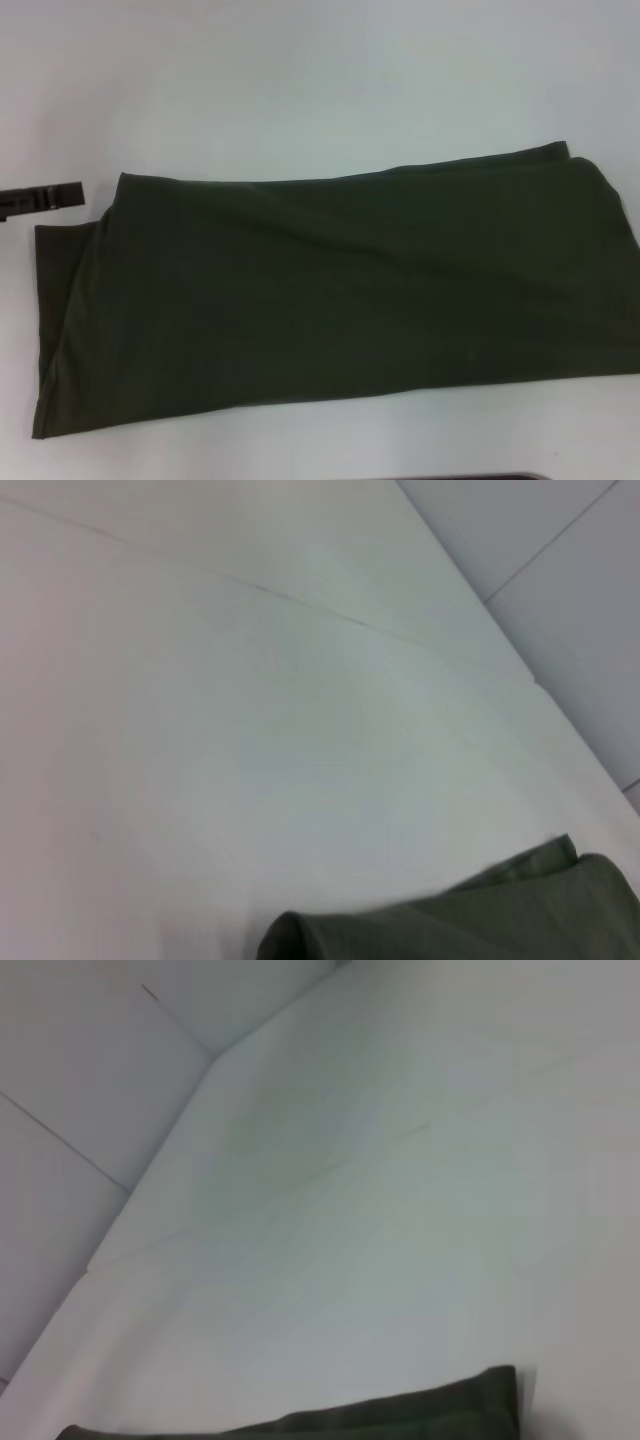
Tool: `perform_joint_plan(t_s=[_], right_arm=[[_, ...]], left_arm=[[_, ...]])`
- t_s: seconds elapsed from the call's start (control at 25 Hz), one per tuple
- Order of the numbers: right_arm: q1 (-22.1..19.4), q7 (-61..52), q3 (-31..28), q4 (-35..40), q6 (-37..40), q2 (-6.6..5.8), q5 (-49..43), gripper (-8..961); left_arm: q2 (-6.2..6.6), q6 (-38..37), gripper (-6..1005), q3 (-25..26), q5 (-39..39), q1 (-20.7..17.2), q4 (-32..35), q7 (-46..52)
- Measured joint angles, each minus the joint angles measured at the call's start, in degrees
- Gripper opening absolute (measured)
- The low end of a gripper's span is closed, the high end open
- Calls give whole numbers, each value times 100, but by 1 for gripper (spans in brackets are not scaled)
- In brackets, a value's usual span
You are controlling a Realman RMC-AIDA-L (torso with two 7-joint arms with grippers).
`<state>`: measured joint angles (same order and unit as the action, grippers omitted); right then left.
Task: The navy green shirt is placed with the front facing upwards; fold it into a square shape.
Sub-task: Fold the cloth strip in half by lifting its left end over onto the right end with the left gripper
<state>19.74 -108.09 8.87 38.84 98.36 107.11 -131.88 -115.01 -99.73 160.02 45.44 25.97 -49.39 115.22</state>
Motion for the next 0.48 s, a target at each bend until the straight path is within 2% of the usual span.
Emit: perform_joint_plan(t_s=[0.12, 0.32, 0.48], right_arm=[[7, 85, 11, -9, -140, 44, 45, 754], [15, 67, 60, -25, -520, 148, 38, 873], [27, -56, 74, -30, -577, 176, 35, 940]], left_arm=[[-56, 160, 545, -4, 32, 37, 14, -5], [-185, 405, 767, -13, 120, 49, 5, -113], [-213, 493, 881, -40, 231, 28, 20, -161]])
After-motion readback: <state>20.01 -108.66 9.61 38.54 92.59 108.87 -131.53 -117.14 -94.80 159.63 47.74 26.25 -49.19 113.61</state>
